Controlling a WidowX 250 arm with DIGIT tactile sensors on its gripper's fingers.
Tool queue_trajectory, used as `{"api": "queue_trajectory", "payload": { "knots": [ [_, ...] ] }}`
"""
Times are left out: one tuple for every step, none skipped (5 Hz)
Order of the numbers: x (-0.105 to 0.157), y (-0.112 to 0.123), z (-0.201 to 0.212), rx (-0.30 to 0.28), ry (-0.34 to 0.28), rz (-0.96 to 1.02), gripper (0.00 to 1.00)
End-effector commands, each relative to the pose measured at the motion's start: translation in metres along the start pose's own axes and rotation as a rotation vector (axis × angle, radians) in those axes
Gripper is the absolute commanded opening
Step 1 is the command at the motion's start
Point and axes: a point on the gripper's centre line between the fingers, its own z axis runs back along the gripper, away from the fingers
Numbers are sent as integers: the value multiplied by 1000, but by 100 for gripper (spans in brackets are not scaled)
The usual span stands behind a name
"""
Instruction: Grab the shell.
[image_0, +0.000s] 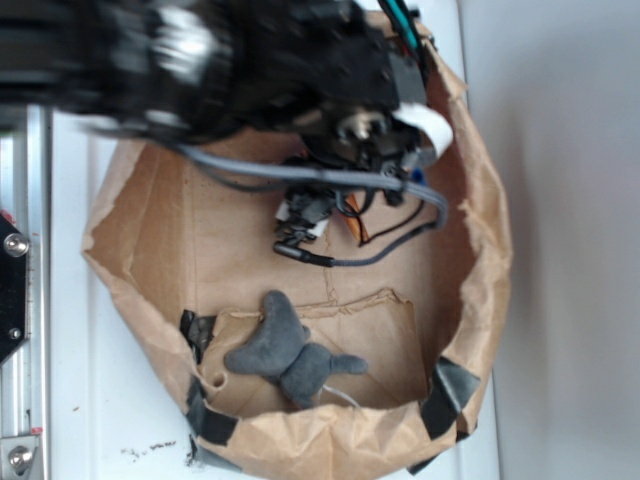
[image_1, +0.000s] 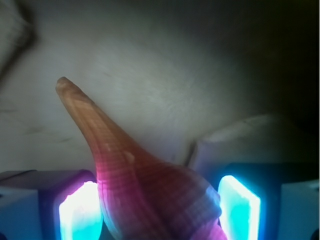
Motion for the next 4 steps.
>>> {"api": "queue_trajectory", "payload": {
  "knots": [
    [7, -16, 94, 100, -43, 152, 0],
    [10, -22, 107, 133, -63, 203, 0],
    [22, -21, 103, 140, -57, 263, 0],
    [30, -18, 98, 149, -55, 278, 0]
  ]
}}
